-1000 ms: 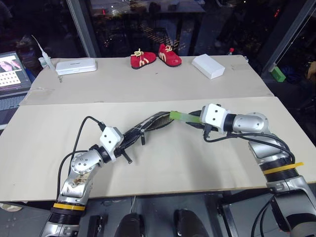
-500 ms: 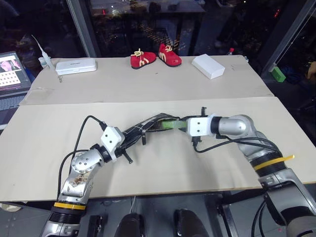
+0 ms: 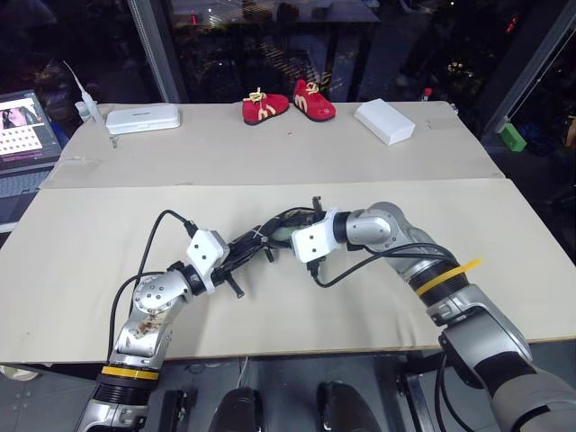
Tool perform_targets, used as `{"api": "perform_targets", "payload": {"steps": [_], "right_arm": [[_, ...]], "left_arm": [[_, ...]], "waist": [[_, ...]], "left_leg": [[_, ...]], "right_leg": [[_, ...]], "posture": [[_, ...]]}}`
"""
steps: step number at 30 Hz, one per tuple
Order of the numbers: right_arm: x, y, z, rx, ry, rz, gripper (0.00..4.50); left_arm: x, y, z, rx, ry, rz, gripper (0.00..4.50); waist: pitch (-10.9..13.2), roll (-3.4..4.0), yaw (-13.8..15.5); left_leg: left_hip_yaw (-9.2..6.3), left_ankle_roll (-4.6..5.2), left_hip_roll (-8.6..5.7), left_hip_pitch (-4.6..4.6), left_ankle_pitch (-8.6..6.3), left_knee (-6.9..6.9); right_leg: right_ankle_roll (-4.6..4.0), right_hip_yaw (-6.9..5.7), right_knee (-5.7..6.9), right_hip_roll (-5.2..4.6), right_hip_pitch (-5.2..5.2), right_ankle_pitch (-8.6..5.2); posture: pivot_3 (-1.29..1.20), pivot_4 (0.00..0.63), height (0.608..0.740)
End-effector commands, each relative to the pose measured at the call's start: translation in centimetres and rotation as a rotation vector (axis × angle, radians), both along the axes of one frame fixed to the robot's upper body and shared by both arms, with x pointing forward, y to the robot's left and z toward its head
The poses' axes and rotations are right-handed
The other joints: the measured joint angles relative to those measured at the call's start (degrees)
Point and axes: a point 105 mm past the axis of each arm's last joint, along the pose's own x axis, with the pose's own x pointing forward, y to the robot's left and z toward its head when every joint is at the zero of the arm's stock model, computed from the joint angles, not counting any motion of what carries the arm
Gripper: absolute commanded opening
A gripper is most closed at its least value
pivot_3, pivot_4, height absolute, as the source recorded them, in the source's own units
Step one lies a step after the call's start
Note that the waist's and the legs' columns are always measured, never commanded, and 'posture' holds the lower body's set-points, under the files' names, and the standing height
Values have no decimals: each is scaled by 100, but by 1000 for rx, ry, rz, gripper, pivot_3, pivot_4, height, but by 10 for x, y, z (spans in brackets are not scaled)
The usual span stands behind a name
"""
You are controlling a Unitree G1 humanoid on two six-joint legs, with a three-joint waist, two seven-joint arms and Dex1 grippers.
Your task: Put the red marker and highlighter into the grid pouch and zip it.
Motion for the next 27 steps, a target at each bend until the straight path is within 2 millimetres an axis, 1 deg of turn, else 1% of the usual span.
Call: {"api": "perform_targets", "payload": {"steps": [1,2,5,6,8,10,12,13,14,17,18,20,22,23,24,25,26,27], "right_arm": [[-12,13,3,63,58,50,2054],[-10,12,4,63,66,39,2279],[4,6,14,98,34,-31,3319],[8,3,18,108,30,-45,3563],[14,-5,24,116,14,-67,3563],[21,-23,42,192,15,-105,3563],[18,-43,55,252,42,-101,3563],[16,-48,57,268,54,-94,3563],[15,-56,60,302,105,-105,3563],[6,-85,60,382,351,-165,3563],[4,-94,62,432,439,-193,3563],[-3,-107,65,504,602,-229,3563],[-12,-114,62,501,688,-238,3563],[-22,-120,48,462,763,-254,3563],[-30,-123,39,434,820,-265,3563],[-39,-122,25,426,881,-268,3563],[-46,-120,17,425,921,-270,3563],[-44,-110,5,450,951,-305,3563]], "left_arm": [[1,-2,13,-6,-56,-8,0],[1,-2,13,-6,-57,-8,0],[0,-2,14,-5,-57,-7,0],[0,-1,13,-3,-57,-6,0],[-1,0,13,-1,-56,-4,0],[-1,1,12,-1,-54,-1,0],[-1,1,12,1,-53,-1,0],[-2,1,12,2,-53,-2,0],[-2,1,12,2,-53,-2,0],[-1,1,12,1,-53,-1,0],[-1,1,12,0,-53,0,0],[-2,0,12,-1,-52,0,0],[-2,0,12,-2,-52,0,0],[-1,1,12,-10,-51,6,0],[-1,1,13,-16,-51,11,0],[-1,1,12,-19,-50,12,0],[-1,1,12,-21,-49,13,0],[0,0,13,-21,-49,11,0]], "waist": [[0,0,2],[0,0,-1],[0,1,-5],[0,1,-6],[0,1,-7],[0,1,-7],[1,1,13],[1,1,22],[1,1,19],[1,0,12],[1,1,12],[1,1,14],[1,1,11],[1,1,3],[1,1,3],[0,0,14],[-1,-2,17],[-1,-2,15]], "left_leg": [[0,0,0,0,0,0],[0,0,0,1,0,0],[-1,-1,1,3,1,0],[-1,-1,1,4,1,0],[-1,-2,1,5,1,0],[0,-2,1,5,1,0],[-1,-2,1,3,1,0],[-2,-2,-2,-1,1,0],[-3,-1,-2,-2,1,0],[-7,4,0,0,-3,0],[-11,5,2,1,-3,0],[-16,5,3,2,-3,0],[-27,5,2,4,-3,0],[-28,5,2,7,-3,0],[-29,5,2,10,-3,0],[-31,5,3,13,-3,0],[-36,5,5,17,-4,-1],[-37,5,5,17,-4,-1]], "right_leg": [[0,0,0,-1,0,0],[0,0,1,-1,0,0],[0,0,6,1,0,0],[0,0,7,1,1,0],[-1,0,7,0,1,0],[-1,0,7,0,1,0],[-1,-1,5,0,0,0],[-1,-4,3,-3,1,0],[-1,-5,-2,-5,2,0],[0,-4,-7,-6,8,0],[0,-4,-8,-5,10,0],[-1,-4,-6,-6,10,0],[-1,0,-2,-10,9,1],[-2,1,-2,-11,9,2],[-3,3,-1,-12,9,2],[-3,2,-2,-11,13,2],[-4,-5,-6,-7,21,1],[-5,-8,-6,-6,22,1]], "posture": [[0,150,740],[0,150,740],[0,150,740],[0,150,740],[0,150,740],[0,150,740],[0,150,740],[0,150,740],[0,150,740],[0,150,740],[0,150,740],[0,150,740],[0,150,740],[0,150,740],[0,150,740],[0,150,740],[0,150,740],[0,150,740]]}}
